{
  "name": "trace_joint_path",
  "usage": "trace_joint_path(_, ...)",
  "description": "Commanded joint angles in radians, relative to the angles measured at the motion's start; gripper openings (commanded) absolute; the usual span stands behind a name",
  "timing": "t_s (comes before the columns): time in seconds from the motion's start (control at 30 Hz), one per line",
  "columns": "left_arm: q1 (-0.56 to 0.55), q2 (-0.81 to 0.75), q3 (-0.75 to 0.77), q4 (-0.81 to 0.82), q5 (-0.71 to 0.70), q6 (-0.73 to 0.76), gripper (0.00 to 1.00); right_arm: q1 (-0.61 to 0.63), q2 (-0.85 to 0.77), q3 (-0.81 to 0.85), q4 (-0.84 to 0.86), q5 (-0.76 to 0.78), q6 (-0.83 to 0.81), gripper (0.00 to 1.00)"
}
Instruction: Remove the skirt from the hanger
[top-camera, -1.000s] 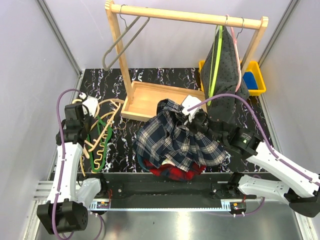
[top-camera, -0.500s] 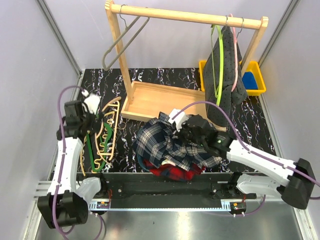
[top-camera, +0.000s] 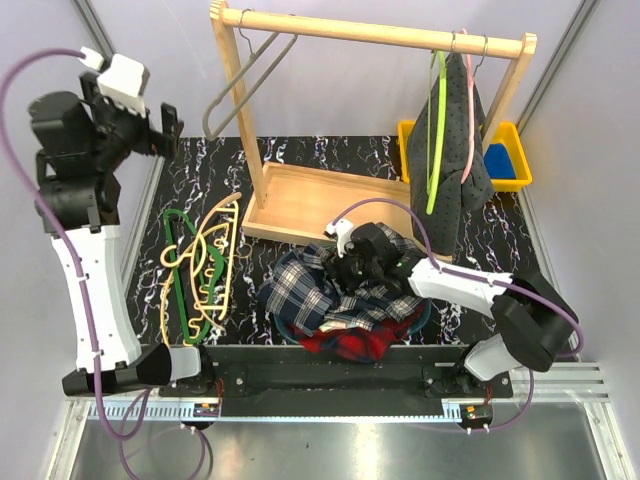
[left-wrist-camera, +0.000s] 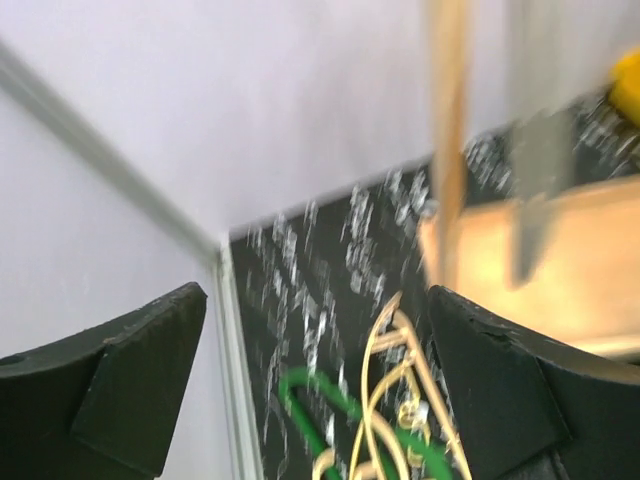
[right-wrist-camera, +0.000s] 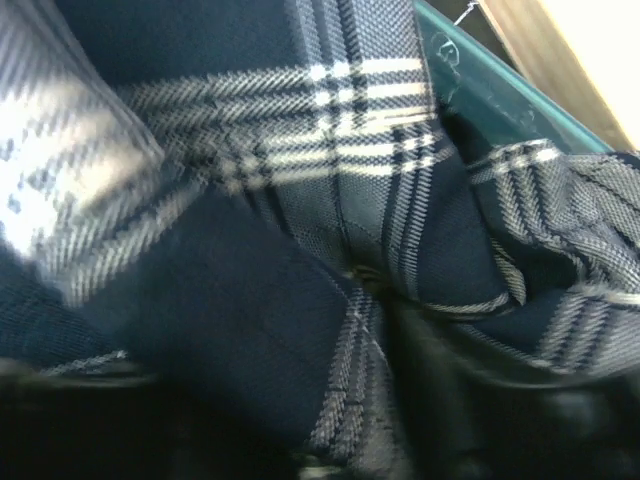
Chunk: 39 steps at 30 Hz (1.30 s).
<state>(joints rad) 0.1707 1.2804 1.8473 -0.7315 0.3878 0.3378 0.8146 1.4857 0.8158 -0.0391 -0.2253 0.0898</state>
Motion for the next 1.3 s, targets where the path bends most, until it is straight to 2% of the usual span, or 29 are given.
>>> trace_joint_path(0.0, -0.031, 0.028, 0.17, -0.022, 0.204, -0.132, 0.99, 0.02, -0.013, -0.066, -0.147, -0.038, 0.123, 0.99)
trace_joint_path(0.1, -0.12, 0.031, 0.225, 0.02, 0.18, -0.152, 0.99, 0.02, -0.194, -0.073, -0.146, 0.076, 0.107, 1.0)
trace_joint_path(0.13, -0.147, 0.027, 0.216, 0.038, 0.168, -0.151, 0.99, 0.018, -0.284, -0.046, -0.154, 0.099, 0.107, 1.0)
trace_joint_path(0.27, -0.314, 0.023, 0.21, 0.119, 0.097, -0.141, 0.99, 0.018, -0.41, 0.126, -0.202, 0.161, 0.088, 1.0)
trace_joint_path(0.47, -0.463, 0.105, 0.256, 0.191, 0.033, -0.148, 0.99, 0.018, -0.44, 0.426, -0.214, 0.159, 0.076, 1.0)
trace_joint_path(0.6, -0.496, 0.148, 0.288, 0.196, 0.016, -0.166, 0.99, 0.018, -0.403, 0.635, -0.264, 0.126, 0.067, 1.0)
trace_joint_path(0.73, -0.502, 0.119, 0.224, 0.23, -0.007, -0.164, 0.99, 0.018, -0.383, 0.836, -0.226, 0.15, 0.102, 1.0)
trace_joint_path(0.83, -0.502, 0.094, 0.169, 0.256, -0.018, -0.152, 0.99, 0.018, -0.343, 0.919, -0.255, 0.055, 0.081, 1.0)
trace_joint_path(0.9, -0.502, 0.079, 0.155, 0.267, -0.027, -0.149, 0.99, 0.02, -0.332, 0.91, -0.307, 0.009, 0.064, 1.0)
trace_joint_path(0.97, -0.502, 0.071, 0.144, 0.271, -0.036, -0.152, 0.99, 0.018, -0.341, 0.866, -0.291, -0.047, 0.06, 1.0)
trace_joint_path(1.03, -0.502, 0.063, 0.127, 0.283, -0.044, -0.151, 0.99, 0.018, -0.344, 0.82, -0.28, -0.04, 0.093, 1.0)
trace_joint_path(1.13, -0.502, 0.05, 0.107, 0.291, -0.046, -0.143, 0.99, 0.018, -0.387, 0.78, -0.188, 0.119, 0.117, 1.0)
trace_joint_path(1.2, -0.502, 0.04, 0.098, 0.296, -0.046, -0.137, 0.99, 0.018, -0.456, 0.719, -0.04, 0.352, 0.093, 1.0)
trace_joint_path(1.27, -0.502, 0.034, 0.083, 0.297, -0.043, -0.135, 0.99, 0.018, -0.487, 0.686, 0.092, 0.494, -0.013, 1.0)
